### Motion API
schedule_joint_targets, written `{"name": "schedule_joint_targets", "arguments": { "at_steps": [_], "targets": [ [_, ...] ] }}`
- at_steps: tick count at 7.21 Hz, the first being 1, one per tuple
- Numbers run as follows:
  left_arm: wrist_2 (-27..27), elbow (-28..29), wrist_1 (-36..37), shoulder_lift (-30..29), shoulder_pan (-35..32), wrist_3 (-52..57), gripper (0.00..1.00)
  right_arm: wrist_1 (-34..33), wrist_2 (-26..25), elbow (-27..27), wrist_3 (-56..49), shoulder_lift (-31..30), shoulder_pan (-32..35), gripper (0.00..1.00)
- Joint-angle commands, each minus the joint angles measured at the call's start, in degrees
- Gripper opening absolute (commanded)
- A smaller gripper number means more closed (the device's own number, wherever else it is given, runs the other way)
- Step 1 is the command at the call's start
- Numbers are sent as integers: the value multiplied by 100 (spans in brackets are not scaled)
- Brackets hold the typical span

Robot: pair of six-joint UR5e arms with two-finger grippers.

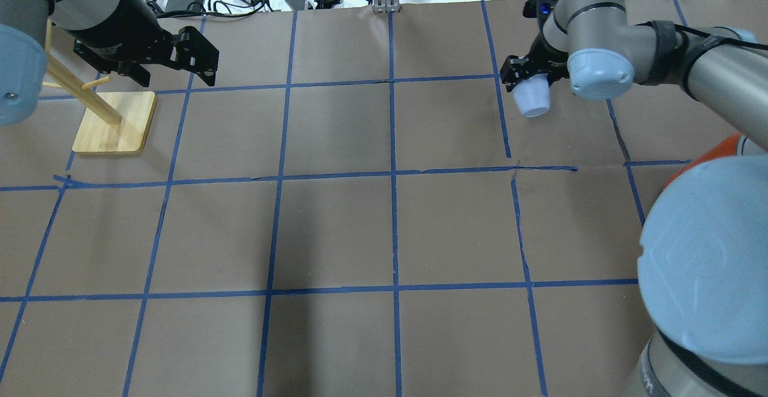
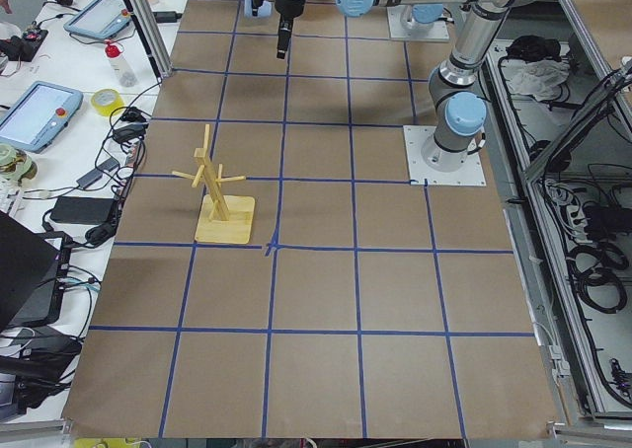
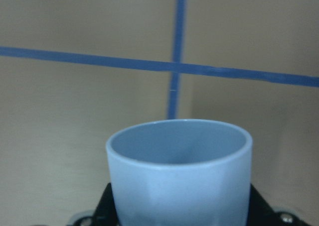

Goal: Flip cup
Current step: 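Lift the cup with the right gripper and carry it toward the table center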

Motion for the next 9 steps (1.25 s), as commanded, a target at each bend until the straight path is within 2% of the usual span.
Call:
{"name": "schedule_joint_targets", "arguments": {
  "at_steps": [1, 2, 4, 7, 8, 9],
  "targets": [
    [25, 7, 2, 1, 16, 19, 100, -115, 28, -33, -68, -51, 1332, 45],
    [69, 7, -7, 1, 25, 45, 100, -446, 27, -7, -198, -25, 1826, 45],
    [104, 34, -94, 19, 34, 80, 100, -659, 1, 55, -1432, -25, 2321, 45],
    [104, 34, -130, 19, 157, 98, 100, -1238, 27, 501, -4540, 54, 2367, 46],
    [104, 8, -130, 19, 157, 98, 100, -1415, 27, 521, -6090, 211, 2376, 49],
    [104, 7, -121, 19, 157, 98, 100, -1408, 27, 556, -6463, 273, 2376, 51]
  ]
}}
